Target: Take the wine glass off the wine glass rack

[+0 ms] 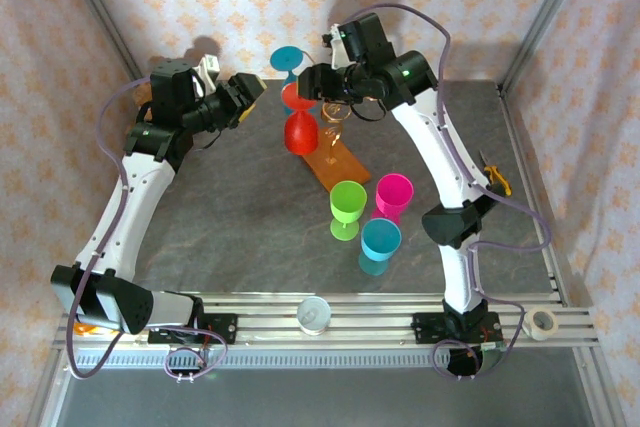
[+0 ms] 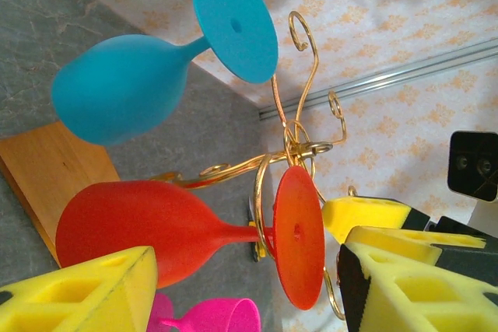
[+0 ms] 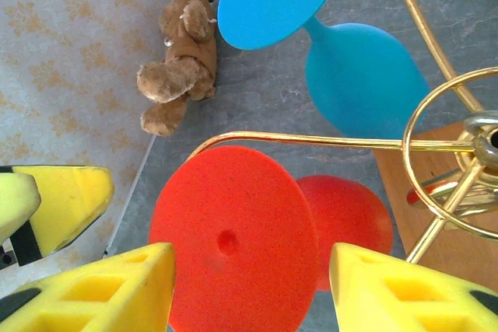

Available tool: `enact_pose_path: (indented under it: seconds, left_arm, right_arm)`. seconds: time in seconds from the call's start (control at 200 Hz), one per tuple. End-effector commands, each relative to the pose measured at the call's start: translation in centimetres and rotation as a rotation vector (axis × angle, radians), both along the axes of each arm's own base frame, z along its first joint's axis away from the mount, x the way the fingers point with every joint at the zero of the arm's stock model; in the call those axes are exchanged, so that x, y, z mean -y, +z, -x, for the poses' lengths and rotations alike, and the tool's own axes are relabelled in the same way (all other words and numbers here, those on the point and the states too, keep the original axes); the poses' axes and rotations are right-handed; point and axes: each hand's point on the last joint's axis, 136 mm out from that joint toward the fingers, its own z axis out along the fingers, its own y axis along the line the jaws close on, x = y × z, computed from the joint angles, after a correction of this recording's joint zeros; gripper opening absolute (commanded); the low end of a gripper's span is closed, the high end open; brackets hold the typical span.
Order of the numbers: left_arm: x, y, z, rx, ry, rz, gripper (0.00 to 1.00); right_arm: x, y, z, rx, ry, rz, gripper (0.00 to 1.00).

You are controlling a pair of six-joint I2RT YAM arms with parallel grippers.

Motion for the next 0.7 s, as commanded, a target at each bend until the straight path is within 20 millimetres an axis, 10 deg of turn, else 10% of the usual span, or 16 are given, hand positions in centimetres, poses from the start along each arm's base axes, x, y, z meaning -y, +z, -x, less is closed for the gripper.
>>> enact_pose_path:
  seconds: [0.0, 0.691]
  left_arm:
    - [0.8, 2.2, -0.1, 0.072, -0.032, 0.023, 0.62]
    - [1.0, 1.3, -0.3, 0.058, -0.043, 0.043, 0.62]
  right_arm:
    - [-0.2, 1.2, 0.2, 0.019, 0.024, -0.036, 0.55]
    - [-1.3, 1.9, 1.1, -0.034, 0.062, -0.115, 0.53]
